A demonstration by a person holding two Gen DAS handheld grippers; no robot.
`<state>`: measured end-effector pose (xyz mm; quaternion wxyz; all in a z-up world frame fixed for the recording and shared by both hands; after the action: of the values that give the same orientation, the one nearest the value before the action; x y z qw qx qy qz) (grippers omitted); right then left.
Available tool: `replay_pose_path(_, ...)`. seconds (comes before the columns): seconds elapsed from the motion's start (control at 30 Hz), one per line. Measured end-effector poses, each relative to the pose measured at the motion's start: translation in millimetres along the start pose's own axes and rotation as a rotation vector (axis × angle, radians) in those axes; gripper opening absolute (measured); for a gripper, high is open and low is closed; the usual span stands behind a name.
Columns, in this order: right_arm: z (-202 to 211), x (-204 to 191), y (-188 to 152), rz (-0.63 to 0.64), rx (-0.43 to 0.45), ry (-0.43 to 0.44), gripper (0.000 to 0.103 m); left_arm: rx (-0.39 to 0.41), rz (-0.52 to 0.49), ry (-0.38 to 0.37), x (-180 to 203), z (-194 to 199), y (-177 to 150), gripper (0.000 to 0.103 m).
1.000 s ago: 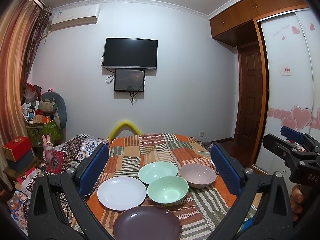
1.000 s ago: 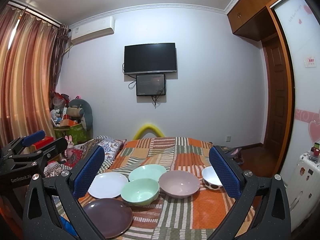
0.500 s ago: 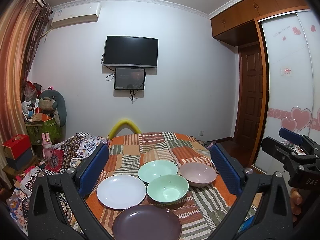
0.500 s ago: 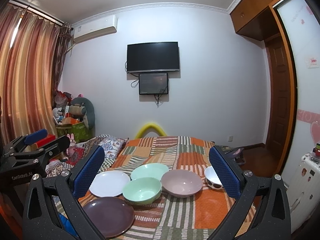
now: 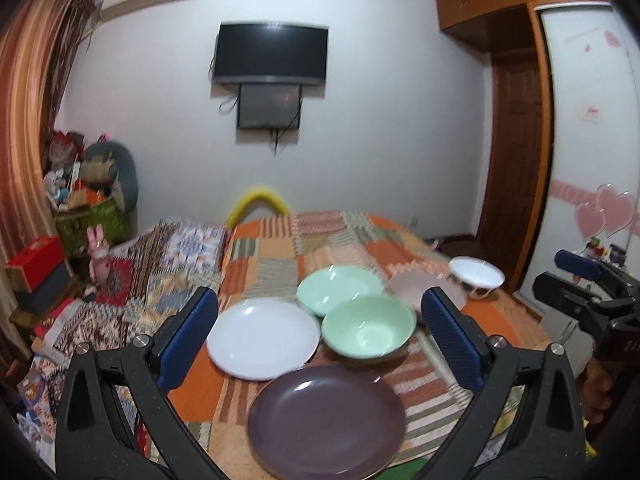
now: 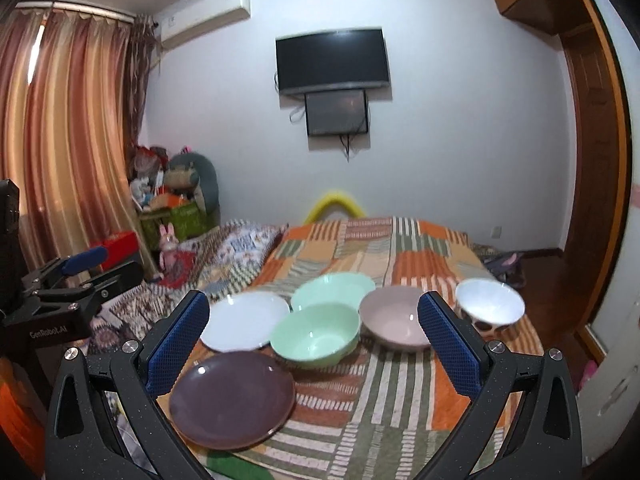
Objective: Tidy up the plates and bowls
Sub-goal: 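Lower both tools toward the rim of the dark purple plate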
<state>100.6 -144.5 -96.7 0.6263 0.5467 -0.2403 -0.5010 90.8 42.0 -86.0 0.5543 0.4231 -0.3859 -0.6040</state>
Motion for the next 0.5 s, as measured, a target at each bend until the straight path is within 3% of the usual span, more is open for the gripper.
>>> replay_pose_path(0.13,-29,6,-24,-0.026,-0.127,0.021,0.085,-0.108,0.044,-0.015,-17,-28,-29,0.098)
replay_pose_path(0.2,-42,7,-37,-0.035,-0.188,0.027,0.077,-0.161,0.061,-0.008,-27,-42,-43,0.085)
replay_pose_path(0.33,-67,7,-64,-0.044,-0.301,0.047,0.057,-0.264,0.131,-0.027,-46,-72,-74,0.077)
replay_pose_path(0.5,-91,7,-95,-0.047,-0.421,0.058,0.046,-0.366,0.177,-0.057,-61,-101,-112,0.053)
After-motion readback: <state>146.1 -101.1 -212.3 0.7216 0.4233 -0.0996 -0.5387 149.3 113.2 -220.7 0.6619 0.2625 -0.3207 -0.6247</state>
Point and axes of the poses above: each gripper's, at about its wrist camera, not at the fingertips, and z roughly against the way its jaws point, x to its right, y to its top, the point moved 6 cm from there along -z, roughly the way its jaws point, and after that the axes turned 8 degrees about -z, right-handed, at the moved point
